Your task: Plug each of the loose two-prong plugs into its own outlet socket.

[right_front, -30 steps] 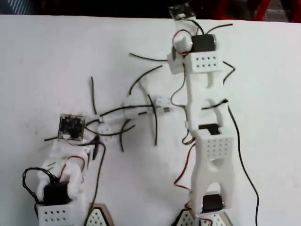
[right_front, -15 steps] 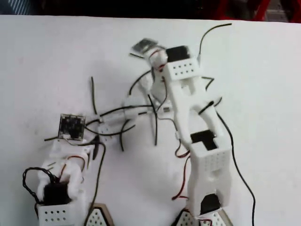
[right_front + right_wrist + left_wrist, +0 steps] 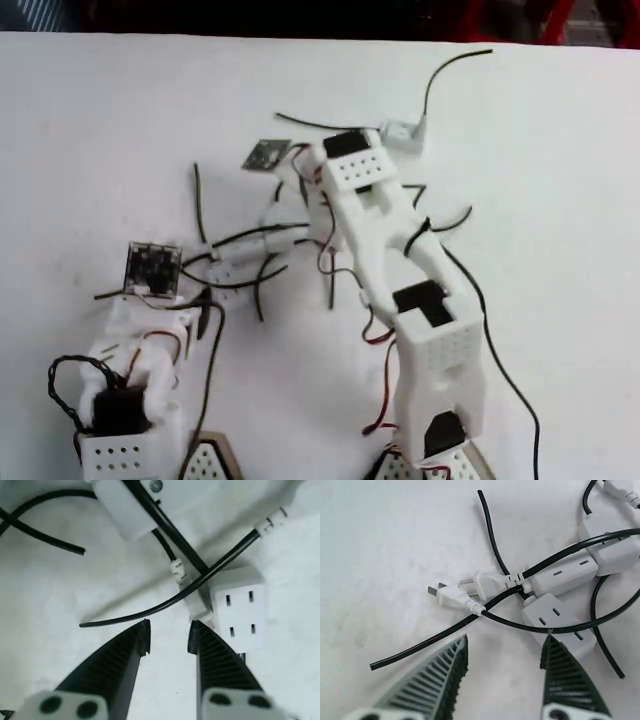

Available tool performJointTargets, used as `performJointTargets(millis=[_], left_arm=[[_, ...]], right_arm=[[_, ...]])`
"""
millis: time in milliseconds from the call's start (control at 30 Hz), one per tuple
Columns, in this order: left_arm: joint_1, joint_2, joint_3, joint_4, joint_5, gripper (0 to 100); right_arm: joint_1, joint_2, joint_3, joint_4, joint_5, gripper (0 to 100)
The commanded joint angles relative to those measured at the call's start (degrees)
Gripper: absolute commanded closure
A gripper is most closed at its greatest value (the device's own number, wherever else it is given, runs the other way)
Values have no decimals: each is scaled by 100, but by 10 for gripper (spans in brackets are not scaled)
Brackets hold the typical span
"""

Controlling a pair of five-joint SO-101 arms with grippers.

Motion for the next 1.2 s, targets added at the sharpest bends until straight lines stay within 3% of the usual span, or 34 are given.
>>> performJointTargets(millis=[0,267,933,1067,1167], left_arm=[[-13,-22,-35,-132,-44,757],[-13,-22,-35,-132,-44,758],[-13,-22,-35,-132,-44,758],[-13,-22,-35,-132,-44,758],[-13,-22,-35,-132,-44,758]], right_arm=[[-22,-374,185,-462,79,868],[119,-127,589,-1121,79,871],[154,593,343,-637,79,873],[-66,418,343,-409,79,975],[-101,207,378,-268,79,973]])
